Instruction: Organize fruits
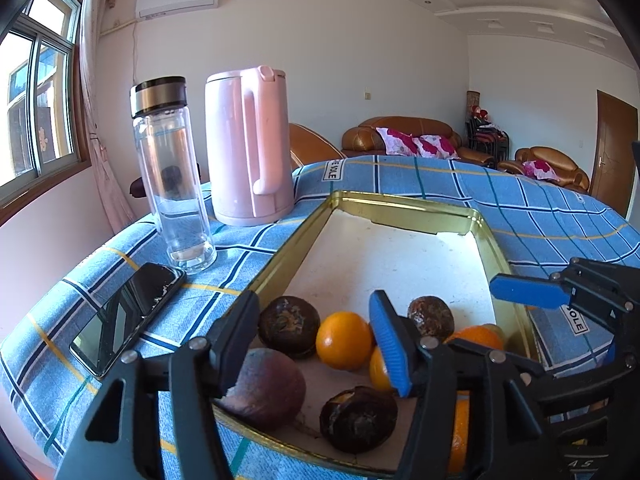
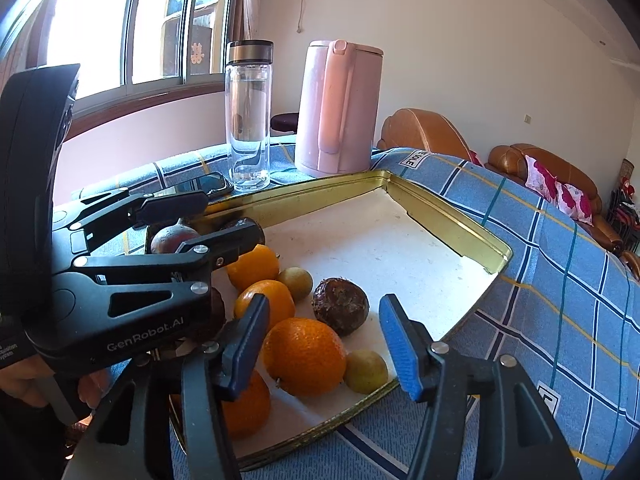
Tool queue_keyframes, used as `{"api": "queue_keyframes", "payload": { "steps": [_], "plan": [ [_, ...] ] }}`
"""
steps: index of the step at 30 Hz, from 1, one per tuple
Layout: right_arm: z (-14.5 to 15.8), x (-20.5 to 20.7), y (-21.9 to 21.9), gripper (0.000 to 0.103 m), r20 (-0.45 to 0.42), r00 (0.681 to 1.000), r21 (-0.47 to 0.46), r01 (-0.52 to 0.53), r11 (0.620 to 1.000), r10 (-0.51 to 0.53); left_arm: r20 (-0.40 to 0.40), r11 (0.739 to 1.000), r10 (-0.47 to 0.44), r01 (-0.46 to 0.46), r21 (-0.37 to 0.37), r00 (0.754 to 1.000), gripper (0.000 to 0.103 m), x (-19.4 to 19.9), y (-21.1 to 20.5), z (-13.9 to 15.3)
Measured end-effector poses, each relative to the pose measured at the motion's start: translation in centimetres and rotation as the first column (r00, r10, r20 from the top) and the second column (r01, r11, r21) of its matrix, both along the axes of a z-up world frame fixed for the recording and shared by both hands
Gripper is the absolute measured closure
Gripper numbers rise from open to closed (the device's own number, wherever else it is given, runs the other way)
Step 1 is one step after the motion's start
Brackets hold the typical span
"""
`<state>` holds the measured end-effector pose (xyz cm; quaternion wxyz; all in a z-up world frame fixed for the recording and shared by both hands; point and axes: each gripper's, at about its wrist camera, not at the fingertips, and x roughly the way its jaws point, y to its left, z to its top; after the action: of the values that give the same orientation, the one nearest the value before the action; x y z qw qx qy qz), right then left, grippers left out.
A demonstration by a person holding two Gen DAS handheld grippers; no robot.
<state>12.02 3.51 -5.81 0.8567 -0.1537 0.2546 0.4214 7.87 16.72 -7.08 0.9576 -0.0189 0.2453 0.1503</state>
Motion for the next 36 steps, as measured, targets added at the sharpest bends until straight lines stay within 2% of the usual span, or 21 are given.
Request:
{"api": "queue_keyframes", "payload": {
  "steps": [8, 13, 17, 28, 36],
  "plan": [
    [1.2, -0.7, -1.4, 0.042, 0.033, 0.999, 0.032, 0.036, 0.999, -0.037, 0.056, 1.0, 0.024, -0.024, -0.003, 0.998, 0.028, -1.4, 0.1, 1.4],
    [2.3, -1.3, -3.3, 0.035, 0.079, 0.991, 0.055, 0.104, 0.993, -0.108, 0.089, 1.0, 0.017, -0.016, -0.015, 0.996, 0.024, -2.3, -0.1, 2.4],
    [3.1, -1.7, -5.5, 0.032, 0.11, 0.977, 0.078, 0.177, 0.981, -0.185, 0.117, 1.0, 0.011, -0.011, -0.004, 0.993, 0.009, -3.0, -0.8, 3.1],
    [5.2, -3.4, -10.9, 0.02, 0.218, 0.911, 0.126, 0.33, 0.935, -0.351, 0.146, 1.0, -0.012, 0.009, 0.022, 0.989, 0.003, -3.6, -2.9, 4.2],
    [5.6, -4.2, -12.5, 0.018, 0.229, 0.897, 0.148, 0.353, 0.924, -0.379, 0.143, 0.999, -0.029, 0.024, 0.04, 0.989, 0.003, -3.6, -3.9, 4.6]
  ]
}}
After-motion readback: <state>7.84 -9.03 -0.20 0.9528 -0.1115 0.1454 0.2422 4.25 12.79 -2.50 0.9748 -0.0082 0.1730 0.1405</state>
